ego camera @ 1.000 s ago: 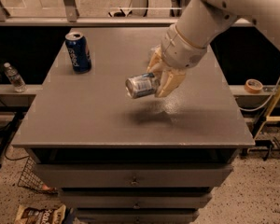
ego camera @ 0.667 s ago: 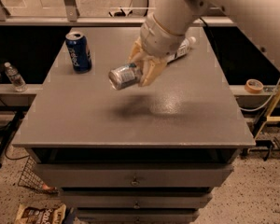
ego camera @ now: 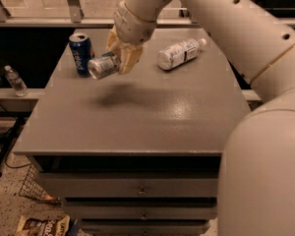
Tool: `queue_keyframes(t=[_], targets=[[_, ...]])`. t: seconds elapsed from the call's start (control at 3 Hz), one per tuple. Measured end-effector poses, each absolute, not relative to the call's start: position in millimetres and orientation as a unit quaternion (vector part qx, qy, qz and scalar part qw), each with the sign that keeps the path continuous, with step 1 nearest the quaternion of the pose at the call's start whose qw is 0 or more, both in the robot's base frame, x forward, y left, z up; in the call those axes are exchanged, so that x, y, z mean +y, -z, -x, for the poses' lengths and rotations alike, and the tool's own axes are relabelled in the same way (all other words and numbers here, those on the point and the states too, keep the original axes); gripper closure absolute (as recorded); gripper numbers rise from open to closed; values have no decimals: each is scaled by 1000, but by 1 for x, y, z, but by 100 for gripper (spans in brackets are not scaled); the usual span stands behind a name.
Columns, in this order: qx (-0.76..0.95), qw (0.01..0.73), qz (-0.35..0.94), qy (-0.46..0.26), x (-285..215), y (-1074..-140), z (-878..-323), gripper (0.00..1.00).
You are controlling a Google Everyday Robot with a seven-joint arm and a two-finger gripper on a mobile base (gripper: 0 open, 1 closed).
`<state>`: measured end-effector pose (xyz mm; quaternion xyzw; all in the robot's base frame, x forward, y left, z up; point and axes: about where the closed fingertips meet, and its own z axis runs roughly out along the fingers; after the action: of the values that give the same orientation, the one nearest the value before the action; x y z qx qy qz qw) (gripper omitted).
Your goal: Move redbull can near pepsi can
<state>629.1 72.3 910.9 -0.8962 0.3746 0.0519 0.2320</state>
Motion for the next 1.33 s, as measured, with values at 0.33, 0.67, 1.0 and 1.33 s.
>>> queue_keyframes(t=[0.33,0.67,1.0,1.33], targets=[[381,204,901,-52,93,-889,-649,100],[402,171,898,-45,104,-869,-662,100],[420,150,894,-45,111,-856,-672,100],[438,133,888,-50,117,-846,-685,100]])
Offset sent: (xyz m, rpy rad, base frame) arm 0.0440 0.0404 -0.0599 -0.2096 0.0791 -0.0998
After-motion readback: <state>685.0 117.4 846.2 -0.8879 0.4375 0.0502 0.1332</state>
